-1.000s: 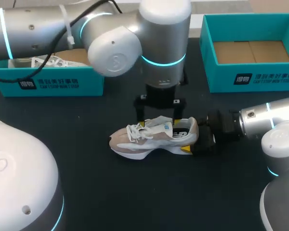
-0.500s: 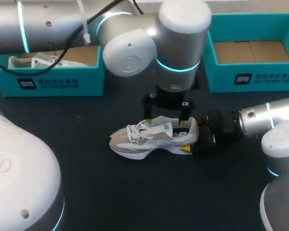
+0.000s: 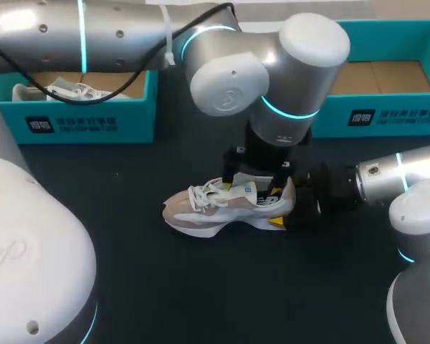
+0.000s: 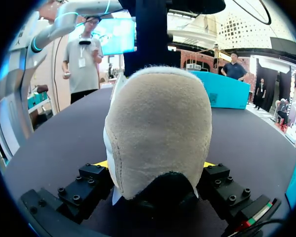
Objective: Take the shoe out of the shoebox, open the shoe tongue, remove and reinsert the insole, then place the shoe into the shoebox
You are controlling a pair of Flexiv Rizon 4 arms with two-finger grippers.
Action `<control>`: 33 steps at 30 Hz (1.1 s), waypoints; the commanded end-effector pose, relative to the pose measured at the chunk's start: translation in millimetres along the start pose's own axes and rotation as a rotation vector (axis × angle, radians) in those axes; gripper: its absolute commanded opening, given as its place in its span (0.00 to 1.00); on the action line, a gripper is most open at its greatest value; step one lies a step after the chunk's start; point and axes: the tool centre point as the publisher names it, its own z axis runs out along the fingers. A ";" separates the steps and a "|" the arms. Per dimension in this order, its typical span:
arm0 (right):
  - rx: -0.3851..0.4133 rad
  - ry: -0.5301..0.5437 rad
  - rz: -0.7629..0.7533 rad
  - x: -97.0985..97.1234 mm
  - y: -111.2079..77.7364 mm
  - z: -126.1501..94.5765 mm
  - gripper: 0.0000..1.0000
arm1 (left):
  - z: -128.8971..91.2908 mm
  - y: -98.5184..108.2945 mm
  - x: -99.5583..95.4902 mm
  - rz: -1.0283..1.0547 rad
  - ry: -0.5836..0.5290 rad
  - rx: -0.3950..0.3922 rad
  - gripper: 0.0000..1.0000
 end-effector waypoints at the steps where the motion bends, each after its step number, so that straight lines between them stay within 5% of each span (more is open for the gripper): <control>1: 0.003 -0.001 0.001 0.0 -1.6 5.6 0.00 | 8.3 -5.1 1.5 -0.015 -0.044 -0.013 1.00; 29: 0.003 -0.001 0.001 0.0 -1.6 5.6 0.00 | 15.2 2.5 -39.1 -0.051 -0.205 -0.053 1.00; 33: 0.003 -0.001 0.001 0.0 -1.6 5.6 0.00 | 9.0 9.2 -45.0 -0.033 -0.188 -0.080 0.88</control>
